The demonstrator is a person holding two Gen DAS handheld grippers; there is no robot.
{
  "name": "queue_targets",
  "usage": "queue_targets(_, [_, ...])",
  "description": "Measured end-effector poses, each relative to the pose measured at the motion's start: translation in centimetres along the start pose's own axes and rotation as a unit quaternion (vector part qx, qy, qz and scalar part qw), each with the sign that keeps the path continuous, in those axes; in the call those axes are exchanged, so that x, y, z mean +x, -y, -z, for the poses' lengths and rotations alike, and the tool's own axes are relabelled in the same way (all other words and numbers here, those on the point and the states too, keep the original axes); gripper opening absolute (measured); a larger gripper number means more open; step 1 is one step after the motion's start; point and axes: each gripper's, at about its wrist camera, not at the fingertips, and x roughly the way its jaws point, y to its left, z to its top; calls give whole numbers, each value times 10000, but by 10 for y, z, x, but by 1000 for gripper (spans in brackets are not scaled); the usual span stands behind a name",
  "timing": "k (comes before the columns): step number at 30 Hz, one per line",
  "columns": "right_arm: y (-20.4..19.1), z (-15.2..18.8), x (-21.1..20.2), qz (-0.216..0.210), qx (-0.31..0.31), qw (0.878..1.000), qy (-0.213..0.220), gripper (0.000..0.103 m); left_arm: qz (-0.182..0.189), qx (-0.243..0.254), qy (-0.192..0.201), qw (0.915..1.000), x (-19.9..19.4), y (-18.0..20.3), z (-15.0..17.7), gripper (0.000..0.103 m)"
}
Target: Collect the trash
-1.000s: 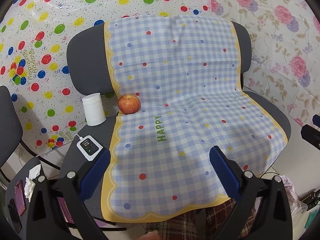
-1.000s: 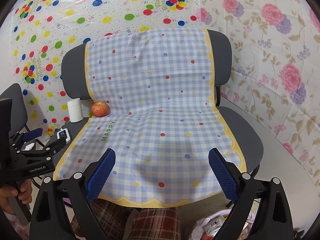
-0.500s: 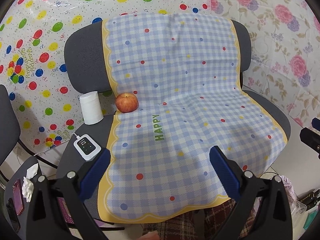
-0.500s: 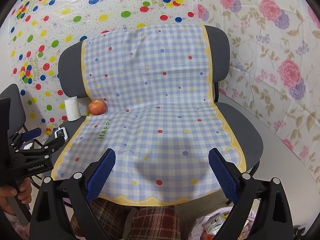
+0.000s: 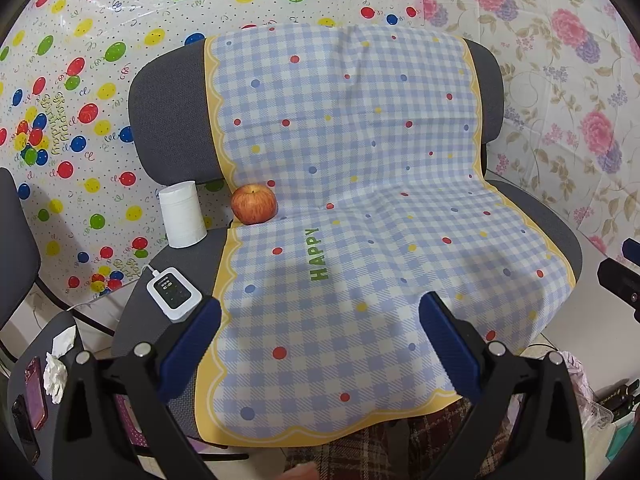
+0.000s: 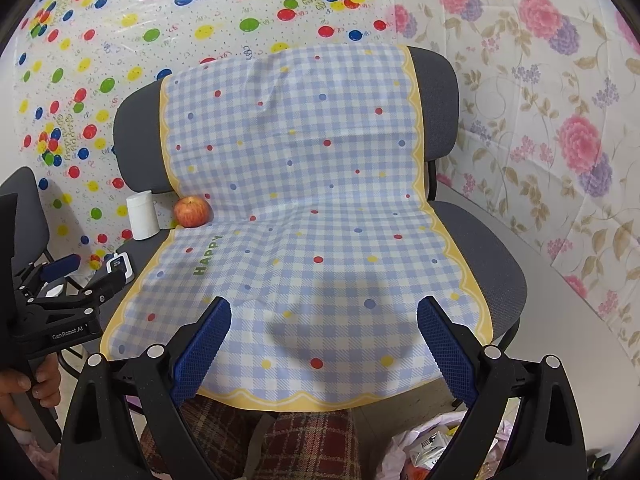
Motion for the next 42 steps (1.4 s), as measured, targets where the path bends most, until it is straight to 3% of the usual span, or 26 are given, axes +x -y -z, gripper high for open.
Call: queue_targets(42, [4,1,0,-11,-5,10000,1,93,-26,-36,7,10000,-1,-1,0,96])
